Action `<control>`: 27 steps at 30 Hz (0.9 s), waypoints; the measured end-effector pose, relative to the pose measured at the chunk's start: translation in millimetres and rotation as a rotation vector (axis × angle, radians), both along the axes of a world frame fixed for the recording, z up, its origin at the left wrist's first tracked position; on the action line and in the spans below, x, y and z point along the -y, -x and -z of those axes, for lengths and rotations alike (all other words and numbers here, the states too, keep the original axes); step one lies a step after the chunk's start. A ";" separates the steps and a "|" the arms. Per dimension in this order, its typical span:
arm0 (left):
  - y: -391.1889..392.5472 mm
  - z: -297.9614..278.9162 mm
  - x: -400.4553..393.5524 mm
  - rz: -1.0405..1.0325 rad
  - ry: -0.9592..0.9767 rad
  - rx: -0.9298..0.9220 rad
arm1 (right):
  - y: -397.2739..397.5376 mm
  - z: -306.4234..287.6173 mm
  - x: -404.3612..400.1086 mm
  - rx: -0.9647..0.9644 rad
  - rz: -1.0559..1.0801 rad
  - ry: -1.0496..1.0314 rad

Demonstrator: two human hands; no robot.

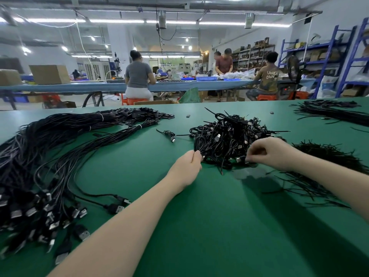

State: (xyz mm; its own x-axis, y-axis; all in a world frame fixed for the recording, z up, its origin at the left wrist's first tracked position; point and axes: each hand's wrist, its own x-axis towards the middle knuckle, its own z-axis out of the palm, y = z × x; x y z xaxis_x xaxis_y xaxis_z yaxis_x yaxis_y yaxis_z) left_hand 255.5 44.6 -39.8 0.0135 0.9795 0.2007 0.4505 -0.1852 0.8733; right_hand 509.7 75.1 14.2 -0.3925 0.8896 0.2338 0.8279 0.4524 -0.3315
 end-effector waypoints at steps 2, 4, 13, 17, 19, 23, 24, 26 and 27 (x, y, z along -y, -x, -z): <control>0.8 0.0 -0.6 0.019 0.016 0.029 | 15.9 0.0 6.3 -0.211 -0.003 -0.119; 2.1 0.7 -1.8 0.029 0.018 0.048 | 39.5 -2.3 12.2 -0.339 -0.047 -0.150; -2.0 0.2 2.0 -0.034 -0.068 -0.116 | 114.3 3.8 22.0 -0.575 -0.100 -0.172; -4.5 -0.2 5.8 -0.037 -0.145 -0.401 | 110.5 10.1 24.0 -0.614 -0.139 -0.138; -5.3 -1.0 7.7 -0.043 -0.181 -0.431 | 108.7 7.9 24.5 -0.636 -0.159 -0.105; -7.8 2.2 11.3 -0.090 -0.266 -0.585 | 105.3 3.3 26.9 -0.533 -0.155 -0.176; -8.6 3.6 11.7 -0.112 -0.297 -0.642 | 104.6 0.8 28.6 -0.472 -0.160 -0.202; -10.9 5.2 12.0 -0.164 -0.345 -0.752 | 102.2 -7.1 31.4 -0.309 -0.189 -0.248; -12.3 5.1 12.0 -0.189 -0.351 -0.800 | 100.5 -11.8 32.4 -0.206 -0.207 -0.276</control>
